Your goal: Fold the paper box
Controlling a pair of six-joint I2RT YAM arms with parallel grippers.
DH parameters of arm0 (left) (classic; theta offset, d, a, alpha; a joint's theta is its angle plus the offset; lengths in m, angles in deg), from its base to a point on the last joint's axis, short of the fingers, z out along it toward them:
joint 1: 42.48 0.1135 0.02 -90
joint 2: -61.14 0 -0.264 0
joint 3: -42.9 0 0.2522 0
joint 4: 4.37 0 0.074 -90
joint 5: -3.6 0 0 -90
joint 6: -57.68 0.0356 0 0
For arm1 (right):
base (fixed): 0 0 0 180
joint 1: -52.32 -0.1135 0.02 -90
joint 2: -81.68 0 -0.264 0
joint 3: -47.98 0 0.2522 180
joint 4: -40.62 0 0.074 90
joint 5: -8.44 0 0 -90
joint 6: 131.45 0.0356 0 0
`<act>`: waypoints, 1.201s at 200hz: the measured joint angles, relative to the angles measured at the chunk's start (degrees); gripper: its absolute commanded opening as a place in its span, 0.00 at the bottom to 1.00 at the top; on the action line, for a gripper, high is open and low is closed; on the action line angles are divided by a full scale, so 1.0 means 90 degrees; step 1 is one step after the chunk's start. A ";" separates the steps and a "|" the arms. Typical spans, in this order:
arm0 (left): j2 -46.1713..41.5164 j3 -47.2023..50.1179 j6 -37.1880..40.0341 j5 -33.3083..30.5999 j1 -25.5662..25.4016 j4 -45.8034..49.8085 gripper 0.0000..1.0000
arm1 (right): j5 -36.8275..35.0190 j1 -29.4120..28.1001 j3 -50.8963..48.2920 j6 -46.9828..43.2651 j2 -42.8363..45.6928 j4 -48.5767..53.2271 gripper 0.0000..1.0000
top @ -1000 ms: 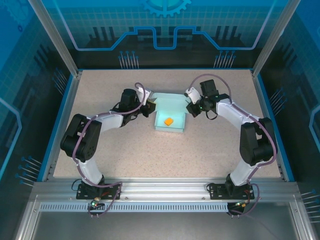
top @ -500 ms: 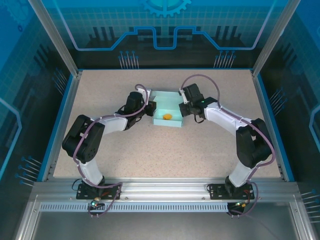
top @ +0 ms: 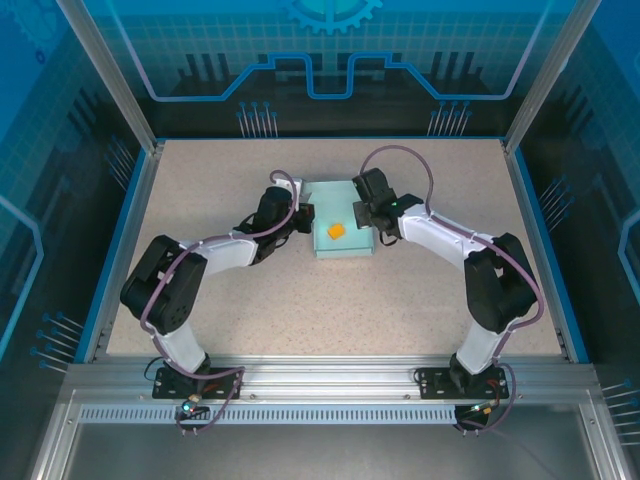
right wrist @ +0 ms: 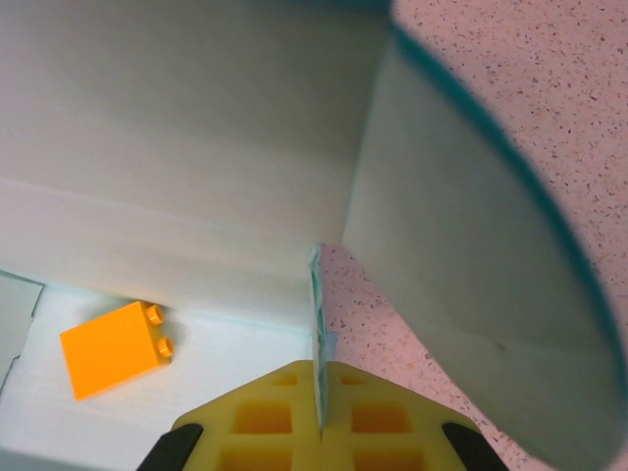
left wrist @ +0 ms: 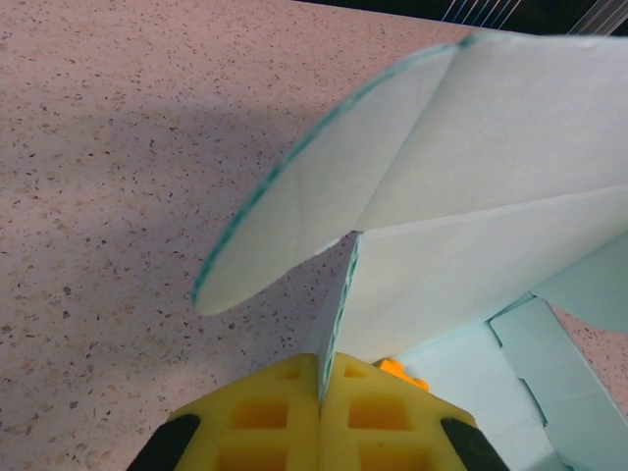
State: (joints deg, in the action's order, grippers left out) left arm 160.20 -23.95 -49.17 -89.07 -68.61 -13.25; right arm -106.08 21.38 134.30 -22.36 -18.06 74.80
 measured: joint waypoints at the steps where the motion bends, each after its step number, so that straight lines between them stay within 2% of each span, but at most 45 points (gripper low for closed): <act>1: -0.0002 0.0000 0.0000 -0.0005 0.0000 0.0002 0.05 | 0.0000 -0.0005 0.0000 0.0005 0.0000 -0.0002 0.06; 127: -0.0051 0.0000 -0.0782 -0.1367 -0.0459 0.0185 0.00 | -0.0425 -0.0231 0.0000 0.1052 -0.0226 -0.0413 0.05; 240: 0.0136 -0.0092 -0.1260 -0.2708 -0.0792 0.0199 0.00 | -0.0510 -0.0391 0.0005 0.1338 -0.0333 -0.0617 0.05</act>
State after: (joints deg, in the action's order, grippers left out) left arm 161.43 -24.78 -60.51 -113.45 -75.74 -11.45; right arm -110.67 17.86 134.34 -10.32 -21.06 69.25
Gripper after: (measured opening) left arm 0.062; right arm 0.058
